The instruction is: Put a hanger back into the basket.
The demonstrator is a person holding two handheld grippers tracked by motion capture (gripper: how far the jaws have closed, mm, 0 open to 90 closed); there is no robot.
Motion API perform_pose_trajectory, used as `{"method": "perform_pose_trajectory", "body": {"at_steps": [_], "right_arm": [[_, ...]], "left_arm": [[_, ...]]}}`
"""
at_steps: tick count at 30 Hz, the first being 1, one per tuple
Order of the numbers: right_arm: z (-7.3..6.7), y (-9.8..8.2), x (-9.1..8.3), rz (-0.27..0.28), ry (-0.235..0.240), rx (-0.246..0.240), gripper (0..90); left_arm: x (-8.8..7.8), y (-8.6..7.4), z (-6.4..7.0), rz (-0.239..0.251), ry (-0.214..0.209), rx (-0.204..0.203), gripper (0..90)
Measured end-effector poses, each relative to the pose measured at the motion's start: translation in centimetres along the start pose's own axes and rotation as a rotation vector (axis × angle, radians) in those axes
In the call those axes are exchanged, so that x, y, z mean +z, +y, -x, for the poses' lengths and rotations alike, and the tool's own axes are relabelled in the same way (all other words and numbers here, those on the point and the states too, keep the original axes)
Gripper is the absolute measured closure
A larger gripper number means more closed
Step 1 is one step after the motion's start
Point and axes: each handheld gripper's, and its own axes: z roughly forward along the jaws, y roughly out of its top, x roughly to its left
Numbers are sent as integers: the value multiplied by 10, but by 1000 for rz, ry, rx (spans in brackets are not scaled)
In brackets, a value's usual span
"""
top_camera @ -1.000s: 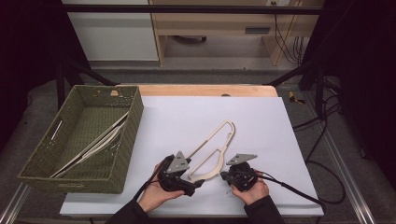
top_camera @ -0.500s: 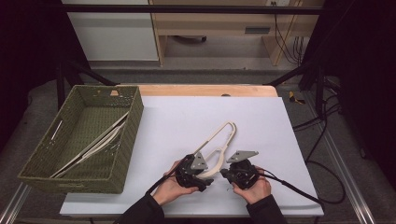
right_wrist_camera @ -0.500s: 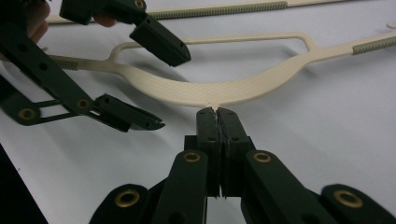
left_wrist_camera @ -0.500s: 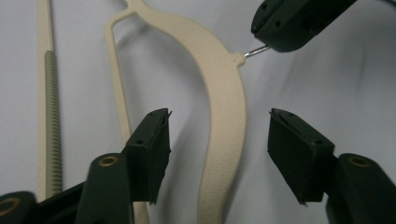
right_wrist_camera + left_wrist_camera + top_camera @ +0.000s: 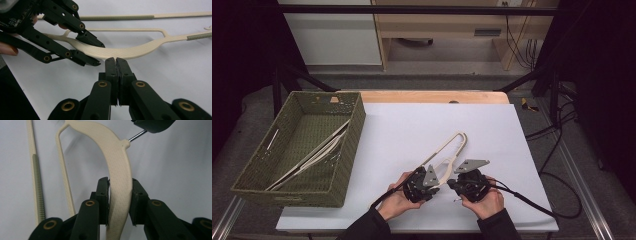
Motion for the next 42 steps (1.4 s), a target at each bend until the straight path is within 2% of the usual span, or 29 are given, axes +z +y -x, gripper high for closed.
{"method": "perform_pose_trajectory", "body": {"at_steps": [5, 6, 9, 12, 14, 15, 16, 21, 23, 29, 34, 37, 42], "right_arm": [[1, 0, -6, 63, 11, -13, 887], [2, 0, -8, 78, 20, -17, 877], [6, 0, -19, 147, 28, -5, 830], [16, -3, -36, 233, -1, 18, 771], [23, -6, -44, 276, 1, 49, 729], [26, -8, -48, 292, -11, 64, 681], [31, -10, -53, 304, -27, 71, 676], [44, -19, -63, 336, -41, 117, 547], [47, -22, -63, 351, -59, 135, 495], [53, -29, -58, 367, -60, 151, 368], [55, -32, -56, 368, -50, 167, 303], [57, -34, -54, 362, -50, 173, 276], [58, -35, -52, 352, -49, 169, 238]], "left_arm": [[-7, 2, 2, 27, 22, 23, 755], [-8, 2, 3, 40, 23, 10, 758], [-13, 3, 2, 42, 38, 15, 764], [-17, 3, 0, 49, 43, 1, 768], [-21, 2, -1, 54, 49, -5, 772], [-22, 2, -1, 64, 57, -18, 773], [-24, 2, -2, 68, 60, -24, 775], [-33, 1, -4, 78, 101, -40, 788], [-36, 0, -5, 89, 111, -62, 792], [-47, -2, -11, 106, 153, -102, 810], [-57, -7, -23, 130, 184, -147, 828], [-61, -10, -30, 153, 200, -188, 839], [-68, -16, -42, 168, 233, -243, 857]]}}
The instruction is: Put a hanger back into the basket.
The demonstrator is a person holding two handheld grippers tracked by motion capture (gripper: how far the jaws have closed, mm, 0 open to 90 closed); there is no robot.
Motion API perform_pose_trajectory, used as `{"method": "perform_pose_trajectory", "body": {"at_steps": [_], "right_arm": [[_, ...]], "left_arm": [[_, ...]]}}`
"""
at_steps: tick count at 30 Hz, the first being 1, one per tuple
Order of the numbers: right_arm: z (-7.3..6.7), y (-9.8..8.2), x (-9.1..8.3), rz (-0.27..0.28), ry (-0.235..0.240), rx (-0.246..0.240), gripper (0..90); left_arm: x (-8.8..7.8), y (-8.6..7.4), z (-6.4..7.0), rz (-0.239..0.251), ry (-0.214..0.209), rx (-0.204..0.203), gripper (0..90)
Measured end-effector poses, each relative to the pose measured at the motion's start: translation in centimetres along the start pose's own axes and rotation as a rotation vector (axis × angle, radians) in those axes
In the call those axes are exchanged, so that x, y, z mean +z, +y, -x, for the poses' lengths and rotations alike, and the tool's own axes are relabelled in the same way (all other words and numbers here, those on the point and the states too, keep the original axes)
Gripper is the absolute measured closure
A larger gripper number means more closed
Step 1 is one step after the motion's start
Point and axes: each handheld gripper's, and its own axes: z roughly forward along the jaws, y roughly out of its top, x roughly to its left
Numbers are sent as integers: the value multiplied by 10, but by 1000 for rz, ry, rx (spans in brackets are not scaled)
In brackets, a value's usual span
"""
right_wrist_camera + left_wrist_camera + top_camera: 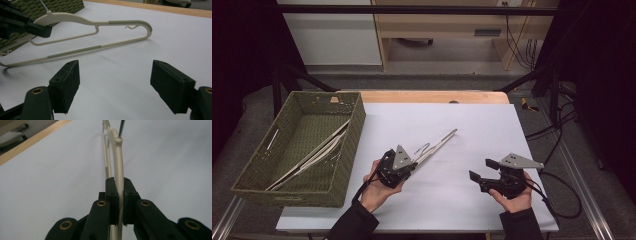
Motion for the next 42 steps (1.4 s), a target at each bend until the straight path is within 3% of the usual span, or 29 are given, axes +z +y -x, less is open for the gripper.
{"method": "perform_pose_trajectory", "body": {"at_steps": [4, 15, 33, 42], "right_arm": [[0, -1, 1, 7, 3, -6, 218], [0, -2, -1, 19, 6, -9, 169], [1, 0, -8, 55, 8, -24, 70], [1, 1, -10, 65, -3, -31, 51]], "left_arm": [[-4, -3, -10, 21, -2, -48, 861], [-38, 3, -24, 113, -17, -100, 861], [-89, 24, -34, 215, -59, -75, 861], [-119, 42, -45, 215, -43, -36, 861]]}}
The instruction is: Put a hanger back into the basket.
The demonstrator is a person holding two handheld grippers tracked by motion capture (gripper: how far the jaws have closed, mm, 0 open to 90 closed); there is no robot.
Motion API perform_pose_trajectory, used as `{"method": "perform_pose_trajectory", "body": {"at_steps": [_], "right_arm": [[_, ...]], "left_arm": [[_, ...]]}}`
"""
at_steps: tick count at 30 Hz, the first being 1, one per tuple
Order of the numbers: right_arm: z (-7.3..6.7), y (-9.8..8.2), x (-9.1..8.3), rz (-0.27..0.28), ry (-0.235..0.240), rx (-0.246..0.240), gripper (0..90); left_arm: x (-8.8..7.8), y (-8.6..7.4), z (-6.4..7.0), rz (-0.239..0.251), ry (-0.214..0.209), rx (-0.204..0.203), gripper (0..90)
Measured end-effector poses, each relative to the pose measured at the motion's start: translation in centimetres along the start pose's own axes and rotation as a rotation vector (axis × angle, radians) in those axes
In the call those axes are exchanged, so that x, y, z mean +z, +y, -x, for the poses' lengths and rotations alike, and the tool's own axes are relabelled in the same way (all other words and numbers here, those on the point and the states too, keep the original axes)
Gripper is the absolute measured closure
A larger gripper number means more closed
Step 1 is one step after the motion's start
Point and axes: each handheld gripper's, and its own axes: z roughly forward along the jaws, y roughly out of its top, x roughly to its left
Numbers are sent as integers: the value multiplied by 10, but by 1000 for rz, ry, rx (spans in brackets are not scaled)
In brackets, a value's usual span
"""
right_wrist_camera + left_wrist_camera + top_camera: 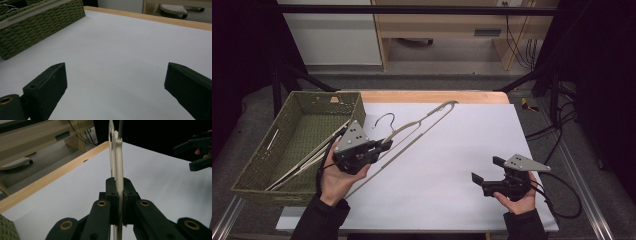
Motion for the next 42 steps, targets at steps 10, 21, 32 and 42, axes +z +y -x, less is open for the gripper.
{"method": "perform_pose_trajectory", "body": {"at_steps": [10, 21, 32, 42], "right_arm": [[0, 1, -1, 6, -5, 1, 45], [0, 0, 0, -3, -3, -7, 45], [0, 0, 0, -6, -3, -10, 45], [-1, -1, 2, -10, 1, -18, 41]], "left_arm": [[-31, 25, -26, 15, -24, 20, 860], [-61, 30, -64, 2, 51, 52, 860], [-84, 17, -101, -12, 97, 46, 859], [-104, -4, -135, -21, 139, 12, 858]]}}
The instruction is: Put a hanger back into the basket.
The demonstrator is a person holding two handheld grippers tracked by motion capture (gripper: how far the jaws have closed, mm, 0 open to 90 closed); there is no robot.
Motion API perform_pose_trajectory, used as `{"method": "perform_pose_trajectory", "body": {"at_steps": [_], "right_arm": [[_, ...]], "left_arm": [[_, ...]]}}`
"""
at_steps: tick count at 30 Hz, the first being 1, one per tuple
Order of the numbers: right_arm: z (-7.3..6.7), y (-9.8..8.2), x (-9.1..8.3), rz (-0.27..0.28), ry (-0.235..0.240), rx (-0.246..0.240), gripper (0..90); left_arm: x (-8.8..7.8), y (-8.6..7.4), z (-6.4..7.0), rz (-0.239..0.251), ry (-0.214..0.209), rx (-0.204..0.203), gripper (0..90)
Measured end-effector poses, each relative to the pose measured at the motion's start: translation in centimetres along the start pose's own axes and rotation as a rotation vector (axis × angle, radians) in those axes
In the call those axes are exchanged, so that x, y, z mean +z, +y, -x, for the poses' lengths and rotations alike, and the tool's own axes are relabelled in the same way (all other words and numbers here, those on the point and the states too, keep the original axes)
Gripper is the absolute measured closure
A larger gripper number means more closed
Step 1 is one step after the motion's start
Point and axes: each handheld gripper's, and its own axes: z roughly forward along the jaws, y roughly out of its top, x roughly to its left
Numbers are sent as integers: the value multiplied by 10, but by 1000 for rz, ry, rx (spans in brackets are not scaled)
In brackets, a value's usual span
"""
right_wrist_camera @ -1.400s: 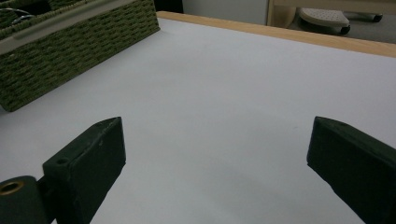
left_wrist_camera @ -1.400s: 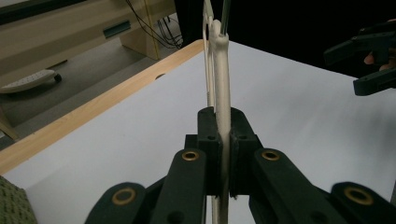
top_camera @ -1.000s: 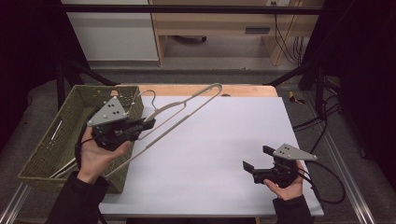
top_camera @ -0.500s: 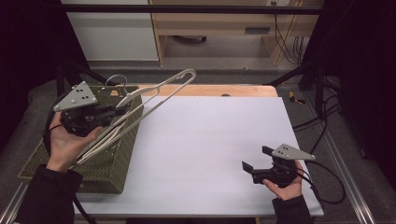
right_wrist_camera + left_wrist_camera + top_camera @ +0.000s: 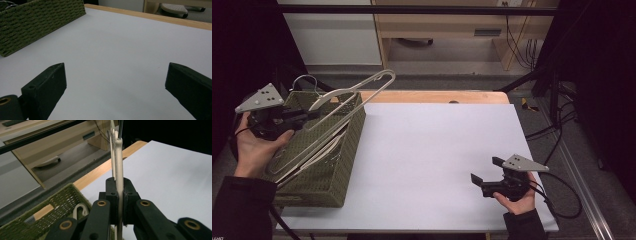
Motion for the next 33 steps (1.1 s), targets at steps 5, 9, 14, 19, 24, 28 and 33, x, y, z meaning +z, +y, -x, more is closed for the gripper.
{"method": "perform_pose_trajectory", "body": {"at_steps": [5, 9, 14, 19, 24, 28, 33], "right_arm": [[0, 0, 0, 4, -1, 4, 40], [0, 0, 0, 0, 3, -3, 40], [0, 0, 0, 0, 1, -3, 38], [0, 0, 0, -1, -3, -3, 38], [-1, 0, 1, -4, -5, -1, 39], [-1, 0, 1, -3, -7, 1, 42], [-1, -1, 1, -5, -5, -5, 45]], "left_arm": [[-2, -12, -14, -18, 14, -13, 857], [-3, -21, -23, -32, 36, -30, 857], [-5, -38, -38, -52, 71, -38, 857], [-9, -54, -47, -56, 103, -34, 857], [-11, -64, -52, -77, 128, -28, 856], [-8, -76, -56, -108, 146, -10, 856], [-4, -87, -58, -160, 168, -21, 850]]}}
